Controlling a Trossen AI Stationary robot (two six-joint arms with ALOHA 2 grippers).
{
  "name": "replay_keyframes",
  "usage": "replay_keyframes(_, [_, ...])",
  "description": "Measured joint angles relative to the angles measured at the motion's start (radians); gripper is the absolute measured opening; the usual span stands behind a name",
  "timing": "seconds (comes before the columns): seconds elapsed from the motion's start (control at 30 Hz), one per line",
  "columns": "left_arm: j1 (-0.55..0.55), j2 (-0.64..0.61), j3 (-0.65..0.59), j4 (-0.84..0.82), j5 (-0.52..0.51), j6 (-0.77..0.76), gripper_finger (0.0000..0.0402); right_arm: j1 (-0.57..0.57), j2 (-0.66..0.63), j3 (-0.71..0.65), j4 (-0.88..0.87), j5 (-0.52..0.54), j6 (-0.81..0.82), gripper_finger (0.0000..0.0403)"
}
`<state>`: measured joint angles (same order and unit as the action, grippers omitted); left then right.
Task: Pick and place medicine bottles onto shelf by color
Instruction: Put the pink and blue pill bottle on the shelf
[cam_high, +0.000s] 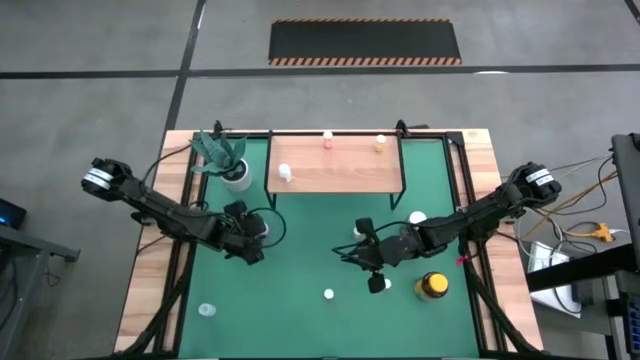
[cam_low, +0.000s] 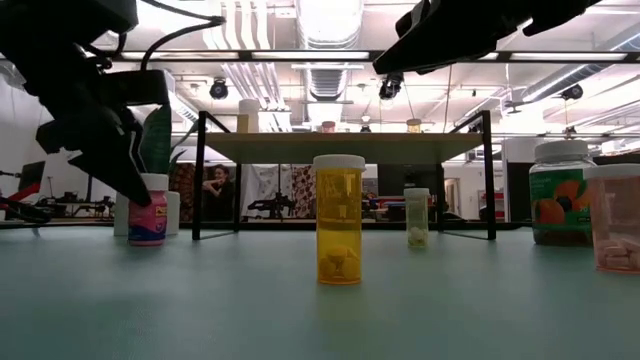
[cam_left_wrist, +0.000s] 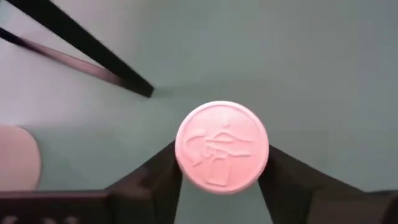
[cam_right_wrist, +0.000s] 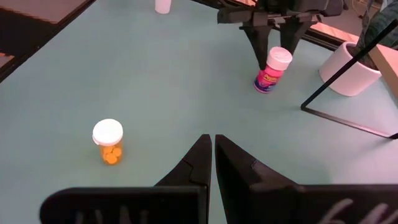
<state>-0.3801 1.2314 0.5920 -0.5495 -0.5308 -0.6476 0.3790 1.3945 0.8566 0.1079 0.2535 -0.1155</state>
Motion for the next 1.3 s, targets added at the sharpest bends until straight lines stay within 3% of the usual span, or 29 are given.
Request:
replay_keyframes(0.07, [-0.004, -0.003, 0.006, 0.019, 0.040, -0.001, 0.0141, 0.000, 0.000, 0.000, -0.011, 0.000, -0.001, 0.0013])
replay_keyframes(0.33, [-0.047, -0.001, 0.142, 0.163, 0.163, 0.100, 0.0141, 0.000, -0.017, -0.001, -0.090, 0.000, -0.001, 0.0013])
replay_keyframes(0.6, [-0.013, 0.081, 0.453, 0.146, 0.170, 0.452, 0.0141, 0.000, -0.049, -0.001, -0.139, -0.027, -0.027, 0.0013])
replay_keyframes(0.8, [0.138, 0.160, 0.674, -0.067, 0.200, 0.705, 0.0141, 0.000, -0.097, -0.009, -0.162, -0.053, -0.023, 0.0013])
replay_keyframes(0.93, [0.267, 0.186, 0.737, -0.055, 0.200, 0.843, 0.0141, 0.000, -0.115, -0.020, -0.151, -0.052, -0.015, 0.0013])
replay_keyframes(1.13, [0.455, 0.247, 0.757, -0.034, 0.254, 0.867, 0.0141, 0.000, -0.115, -0.027, -0.129, -0.053, -0.013, 0.0013])
replay_keyframes(1.3, [0.525, 0.291, 0.756, -0.032, 0.269, 0.865, 0.0150, 0.000, -0.115, -0.027, -0.126, -0.053, 0.001, 0.0013])
